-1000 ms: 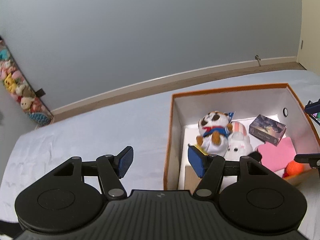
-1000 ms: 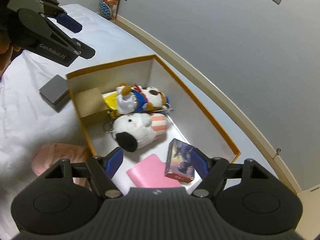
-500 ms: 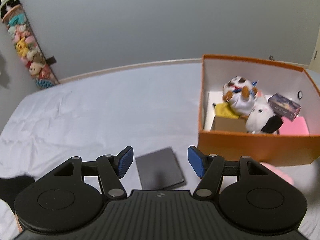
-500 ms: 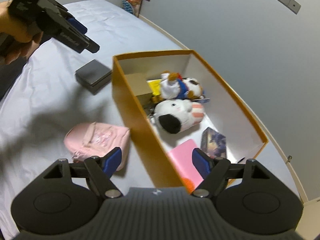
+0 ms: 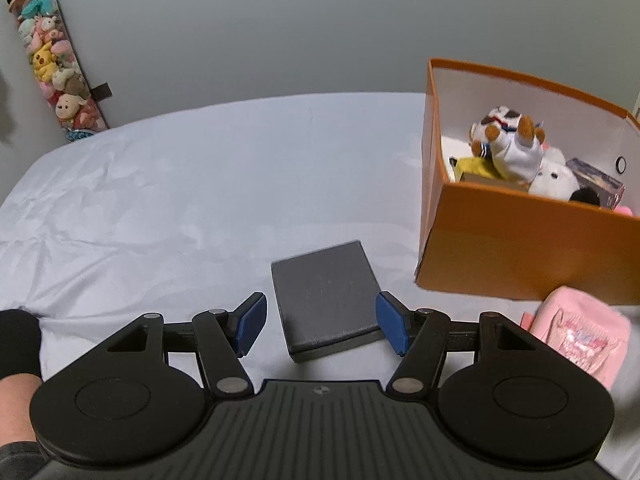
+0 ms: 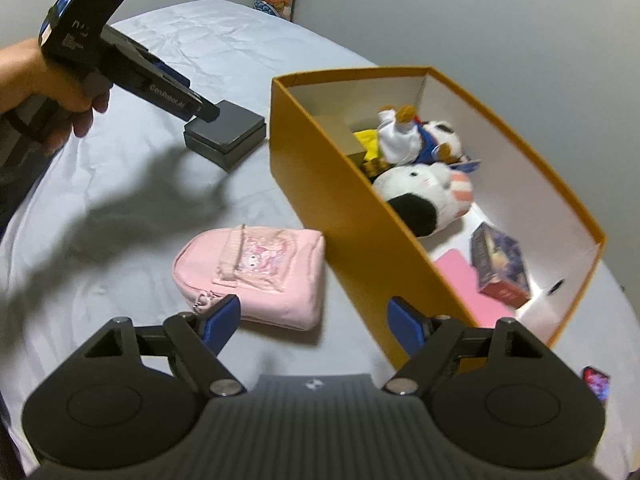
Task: Organize objects
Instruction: 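Move the left tool to the grey case while the right tool reaches the pink bag, then close the left gripper on the grey case while the right gripper grasps the pink bag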
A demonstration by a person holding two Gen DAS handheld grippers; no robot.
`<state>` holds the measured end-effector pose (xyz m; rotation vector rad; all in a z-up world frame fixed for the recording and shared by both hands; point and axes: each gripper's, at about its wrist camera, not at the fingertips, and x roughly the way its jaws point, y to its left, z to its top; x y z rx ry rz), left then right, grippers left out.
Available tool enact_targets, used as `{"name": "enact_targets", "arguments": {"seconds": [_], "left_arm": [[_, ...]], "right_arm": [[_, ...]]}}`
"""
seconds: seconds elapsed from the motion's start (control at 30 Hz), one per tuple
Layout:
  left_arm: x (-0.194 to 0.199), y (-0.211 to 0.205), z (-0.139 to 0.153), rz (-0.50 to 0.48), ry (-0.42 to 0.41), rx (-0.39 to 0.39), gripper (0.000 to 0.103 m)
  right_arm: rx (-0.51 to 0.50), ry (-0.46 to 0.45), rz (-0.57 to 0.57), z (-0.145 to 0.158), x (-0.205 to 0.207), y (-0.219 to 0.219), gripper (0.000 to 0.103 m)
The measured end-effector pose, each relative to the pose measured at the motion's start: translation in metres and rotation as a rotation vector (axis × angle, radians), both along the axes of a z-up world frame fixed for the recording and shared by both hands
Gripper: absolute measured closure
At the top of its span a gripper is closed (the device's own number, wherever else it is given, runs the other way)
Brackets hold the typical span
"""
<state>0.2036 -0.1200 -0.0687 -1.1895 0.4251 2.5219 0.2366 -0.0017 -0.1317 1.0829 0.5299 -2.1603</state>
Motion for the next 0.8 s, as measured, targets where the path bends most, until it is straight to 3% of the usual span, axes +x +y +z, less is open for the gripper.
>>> {"name": "enact_targets", "arguments": {"seconds": [0.27, 0.33, 0.6, 0.8], "left_arm": [[-0.003, -0.002, -0.023, -0.003, -0.022, 0.021, 0.028], [-0.003, 0.0, -0.026, -0.007, -0.022, 0.03, 0.021], [-0.012, 0.008, -0.034, 0.005, -0.022, 0.046, 0.009], [-0.011, 0.018, -0.049, 0.031, -0.022, -0.018, 0.007]], "right_arm": [[-0.04, -0.042, -0.003, -0.022, -0.007, -0.016, 0.021], [-0.045, -0.052, -0.006, -0.027, -0.01, -0.018, 0.021], [-0.061, -0.097, -0.017, -0.045, -0.021, -0.023, 0.018], [-0.098, -0.123, -0.041, -0.051, -0.03, -0.027, 0.018]]}}
